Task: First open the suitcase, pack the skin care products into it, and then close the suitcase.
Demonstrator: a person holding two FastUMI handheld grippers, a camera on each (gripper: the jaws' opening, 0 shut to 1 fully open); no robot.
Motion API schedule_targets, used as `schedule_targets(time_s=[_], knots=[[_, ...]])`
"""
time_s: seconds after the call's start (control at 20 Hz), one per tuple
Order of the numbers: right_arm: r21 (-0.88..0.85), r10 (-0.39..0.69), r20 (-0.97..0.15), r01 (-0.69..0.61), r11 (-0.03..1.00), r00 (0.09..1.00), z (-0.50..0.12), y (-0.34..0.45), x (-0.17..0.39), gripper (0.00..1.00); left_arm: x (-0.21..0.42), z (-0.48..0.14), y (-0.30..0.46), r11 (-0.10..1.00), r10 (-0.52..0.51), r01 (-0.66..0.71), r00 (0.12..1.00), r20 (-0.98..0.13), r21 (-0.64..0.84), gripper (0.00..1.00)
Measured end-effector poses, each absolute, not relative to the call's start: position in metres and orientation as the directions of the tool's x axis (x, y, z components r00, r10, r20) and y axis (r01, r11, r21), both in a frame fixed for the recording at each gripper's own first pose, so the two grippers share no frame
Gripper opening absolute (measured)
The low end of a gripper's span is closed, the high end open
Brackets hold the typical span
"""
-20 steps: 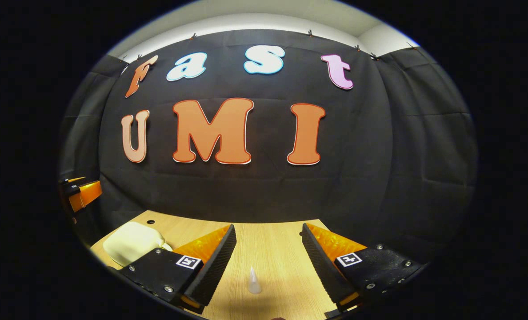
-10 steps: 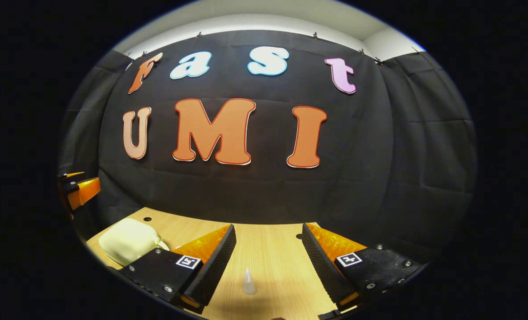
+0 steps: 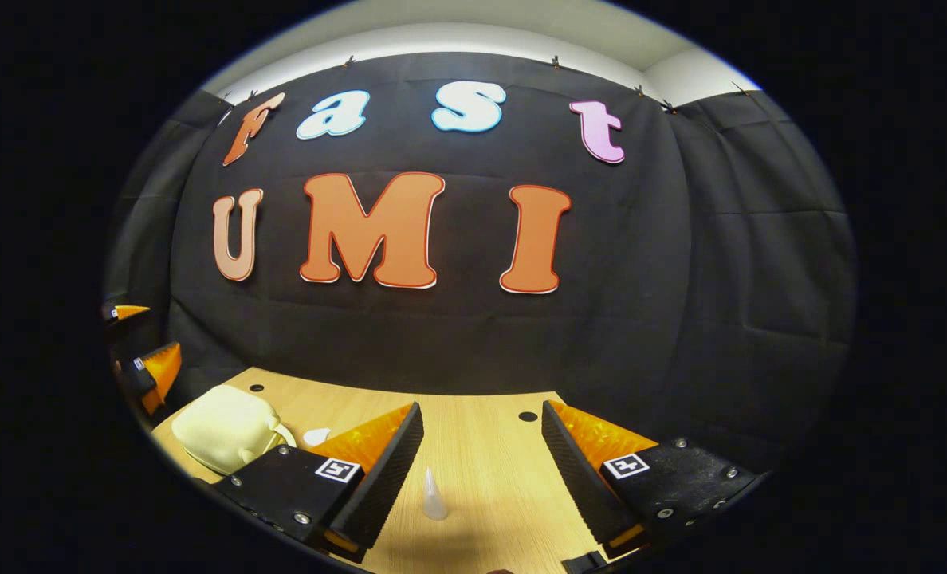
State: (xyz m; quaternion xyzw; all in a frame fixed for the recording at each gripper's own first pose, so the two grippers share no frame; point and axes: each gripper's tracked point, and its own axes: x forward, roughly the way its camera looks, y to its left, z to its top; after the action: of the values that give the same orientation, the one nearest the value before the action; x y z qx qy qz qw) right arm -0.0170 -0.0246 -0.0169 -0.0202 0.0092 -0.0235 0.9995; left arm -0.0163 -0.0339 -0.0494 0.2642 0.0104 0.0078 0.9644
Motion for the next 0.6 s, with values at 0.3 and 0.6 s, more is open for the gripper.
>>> schedule_targets(time_s=[0.3,0.6], knots=[[-0.041,-0.127,-0.072,0.125,0.991,0.989,-0.039,-0.065,-0.029,0.96,-0.017,-0.179,-0.079,0.652,-0.046,0.208,0.971,-0.236,0.729,0.98],[-0.046,-0.215,-0.143,0.211,0.976,0.966,-0.062,-0.109,-0.036,0.96,0.015,-0.238,-0.083,0.529,0.012,0.233,0.960,-0.281,0.816,0.98]])
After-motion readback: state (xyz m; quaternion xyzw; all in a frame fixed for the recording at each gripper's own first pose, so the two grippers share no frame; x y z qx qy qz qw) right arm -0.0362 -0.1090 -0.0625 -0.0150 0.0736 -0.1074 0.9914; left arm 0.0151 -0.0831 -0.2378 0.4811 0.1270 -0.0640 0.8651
